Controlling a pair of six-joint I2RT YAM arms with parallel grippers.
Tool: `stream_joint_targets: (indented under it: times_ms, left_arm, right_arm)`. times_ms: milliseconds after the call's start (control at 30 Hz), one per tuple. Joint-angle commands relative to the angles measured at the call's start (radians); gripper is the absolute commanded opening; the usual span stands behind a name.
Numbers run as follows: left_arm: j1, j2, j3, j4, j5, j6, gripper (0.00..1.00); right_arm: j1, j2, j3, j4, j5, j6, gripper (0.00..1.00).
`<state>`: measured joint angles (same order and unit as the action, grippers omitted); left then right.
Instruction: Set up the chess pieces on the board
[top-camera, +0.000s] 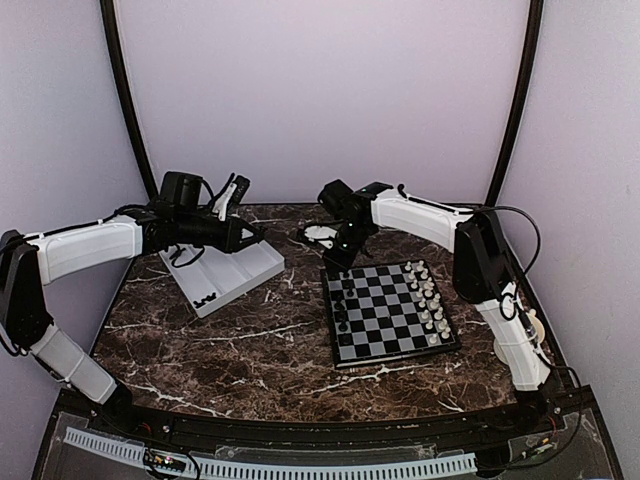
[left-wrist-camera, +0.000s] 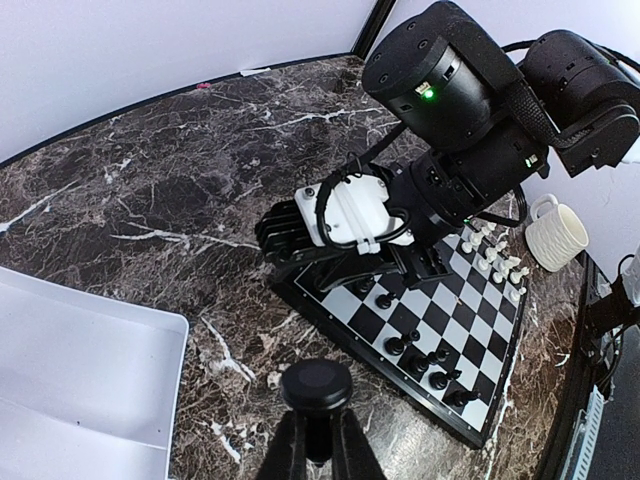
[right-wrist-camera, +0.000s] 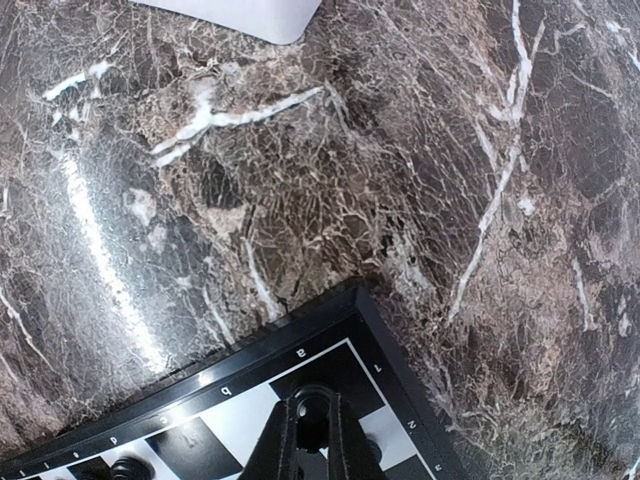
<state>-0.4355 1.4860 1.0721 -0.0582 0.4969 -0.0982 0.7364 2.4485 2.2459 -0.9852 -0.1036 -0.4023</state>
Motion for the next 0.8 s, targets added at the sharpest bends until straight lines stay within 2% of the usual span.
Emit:
stream_joint_targets:
  times_ms: [0, 633, 767]
  left_arm:
    - [0.004, -0.025, 0.003, -0.004, 0.015, -0.004, 0.01]
    - [0.004, -0.019, 0.008, -0.011, 0.021, -0.004, 0.01]
    - [0.004, -0.019, 0.009, -0.012, 0.021, -0.004, 0.01]
  right_arm:
    - [0.003, 0.036, 0.026, 0.017, 0.012, 0.014, 0.08]
    - [0.001, 0.019, 0.01, 0.007, 0.031, 0.013, 0.07]
    - [0.001, 0.011, 0.001, 0.006, 0.028, 0.02, 0.18]
